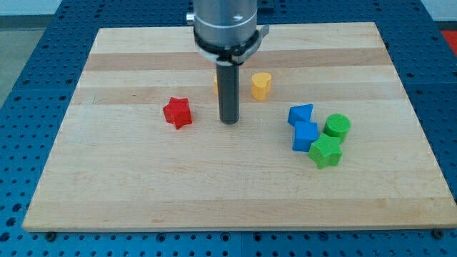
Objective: Place the red star below the yellow hexagon
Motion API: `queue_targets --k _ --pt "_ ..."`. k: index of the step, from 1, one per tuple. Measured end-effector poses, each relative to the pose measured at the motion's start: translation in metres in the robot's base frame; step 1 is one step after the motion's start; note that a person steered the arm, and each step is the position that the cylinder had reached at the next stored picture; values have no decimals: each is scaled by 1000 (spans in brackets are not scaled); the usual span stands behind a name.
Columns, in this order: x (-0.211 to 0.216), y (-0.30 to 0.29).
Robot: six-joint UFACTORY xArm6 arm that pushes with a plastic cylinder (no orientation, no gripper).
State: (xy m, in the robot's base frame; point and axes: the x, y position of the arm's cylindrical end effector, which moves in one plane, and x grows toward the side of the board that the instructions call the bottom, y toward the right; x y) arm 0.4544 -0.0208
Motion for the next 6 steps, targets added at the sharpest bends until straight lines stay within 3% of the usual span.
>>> queue_targets --k 3,6 --pt "48 -104" --pt "8 -115"
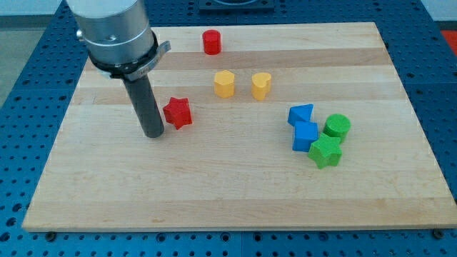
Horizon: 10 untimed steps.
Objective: Place the red star below the yellow hexagon
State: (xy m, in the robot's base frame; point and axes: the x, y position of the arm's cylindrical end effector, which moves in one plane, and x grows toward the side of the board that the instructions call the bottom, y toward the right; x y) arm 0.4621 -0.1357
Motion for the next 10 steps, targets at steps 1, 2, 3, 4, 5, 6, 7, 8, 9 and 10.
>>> queue_targets --k 1,2,3,4,5,6,7,8,9,10 --pt "-15 25" --pt "-27 56" --pt "-22 51" --pt "-20 21" --pt "-38 6" --pt "-51 6" --pt "-53 11" --pt "-53 19" --pt "-49 32" --pt "-39 39"
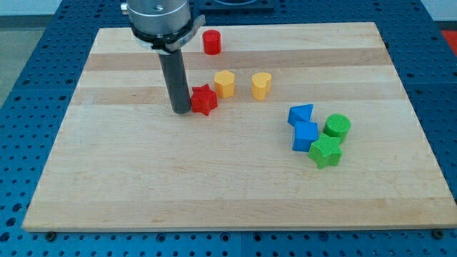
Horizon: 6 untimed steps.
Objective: Place the red star below the yellow hexagon
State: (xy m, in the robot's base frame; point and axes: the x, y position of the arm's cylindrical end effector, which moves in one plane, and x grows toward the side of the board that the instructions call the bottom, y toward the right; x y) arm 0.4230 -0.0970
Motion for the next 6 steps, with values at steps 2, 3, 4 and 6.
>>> queue_targets --k 2,3,4,6 --pt "15 16" --pt "13 -13" --pt "8 -51" --pt "-24 -31"
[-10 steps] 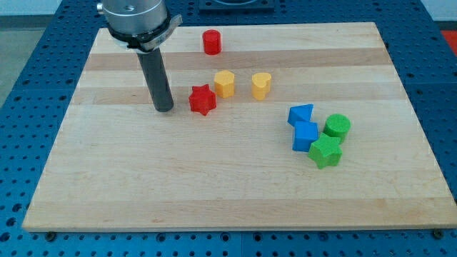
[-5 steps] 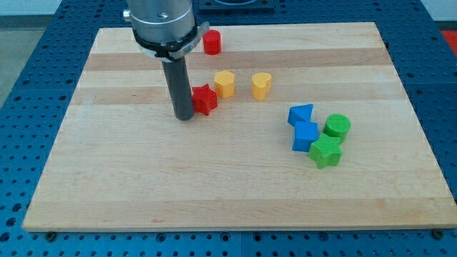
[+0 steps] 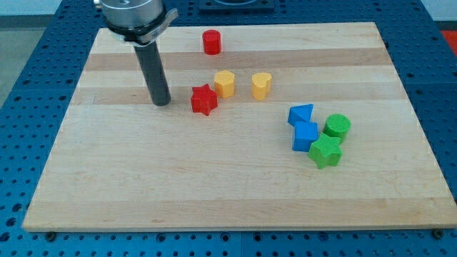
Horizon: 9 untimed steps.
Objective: Place the red star below the yellow hexagon
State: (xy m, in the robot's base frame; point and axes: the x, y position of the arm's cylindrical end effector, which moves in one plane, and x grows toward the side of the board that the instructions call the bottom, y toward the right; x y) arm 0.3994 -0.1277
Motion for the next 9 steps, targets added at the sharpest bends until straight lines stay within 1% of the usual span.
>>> queue_targets --k 1,5,9 --pt "0 25" --pt "11 67" --pt "21 71"
